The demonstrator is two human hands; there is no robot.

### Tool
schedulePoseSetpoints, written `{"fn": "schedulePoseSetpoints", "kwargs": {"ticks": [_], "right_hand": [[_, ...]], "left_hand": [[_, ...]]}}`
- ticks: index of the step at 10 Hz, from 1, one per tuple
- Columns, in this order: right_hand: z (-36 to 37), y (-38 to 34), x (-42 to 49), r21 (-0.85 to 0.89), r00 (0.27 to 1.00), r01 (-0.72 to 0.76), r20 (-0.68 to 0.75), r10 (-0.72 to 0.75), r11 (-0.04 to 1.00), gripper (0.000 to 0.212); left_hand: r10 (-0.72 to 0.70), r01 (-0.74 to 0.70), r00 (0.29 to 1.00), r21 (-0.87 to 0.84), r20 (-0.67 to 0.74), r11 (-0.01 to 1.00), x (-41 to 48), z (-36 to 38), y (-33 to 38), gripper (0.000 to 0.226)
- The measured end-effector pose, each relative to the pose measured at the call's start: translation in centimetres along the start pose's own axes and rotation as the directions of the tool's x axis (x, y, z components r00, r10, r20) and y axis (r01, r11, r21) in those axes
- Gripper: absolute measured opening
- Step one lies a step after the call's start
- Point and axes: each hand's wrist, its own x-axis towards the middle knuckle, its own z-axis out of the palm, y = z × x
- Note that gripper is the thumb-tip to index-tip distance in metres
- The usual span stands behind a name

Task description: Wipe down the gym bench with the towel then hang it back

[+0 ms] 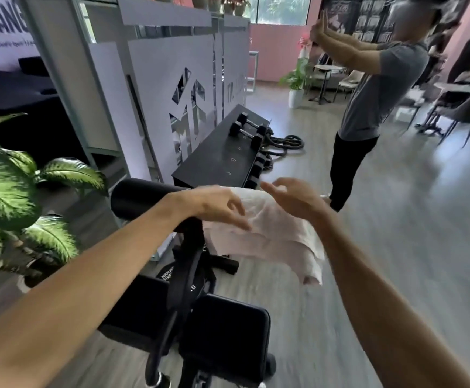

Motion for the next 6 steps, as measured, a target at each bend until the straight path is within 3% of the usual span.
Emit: {"fn": "schedulePoseSetpoints", "kwargs": {"ticks": [1, 2, 3, 5, 6], "right_hand": [[5.6, 0.7, 0.8, -0.239, 0.992, -0.114, -0.074, 0.099, 0.964, 0.063], [8.5, 1.5, -0.3, -0.421, 0.980, -0.115, -0.196, 0.033, 0.900, 0.063], [9.0, 1.8, -0.3, -0.429, 0.967, -0.119, -0.254, 0.006, 0.895, 0.062], [9.1, 2.0, -0.5, -0.372, 0.973, -0.124, -0.229, 0.039, 0.920, 0.065], [7.7, 1.2, -0.1, -0.263, 0.973, -0.162, -0.203, 0.110, 0.951, 0.058]], "left_hand": [[-0.012, 0.030, 0.963, 0.062, -0.270, 0.998, 3.7, 0.9, 0.4, 0.056], [-0.001, 0.030, 0.976, 0.134, -0.216, 0.990, 6.5, 5.8, 0.9, 0.064], [-0.004, 0.018, 0.971, 0.059, -0.238, 0.998, 7.1, 8.9, 0.8, 0.065], [0.002, 0.007, 0.968, 0.036, -0.250, 0.999, 7.2, 8.9, 0.4, 0.064], [-0.047, -0.017, 0.944, -0.190, -0.328, 0.982, 6.7, 7.3, 1.0, 0.061]]}}
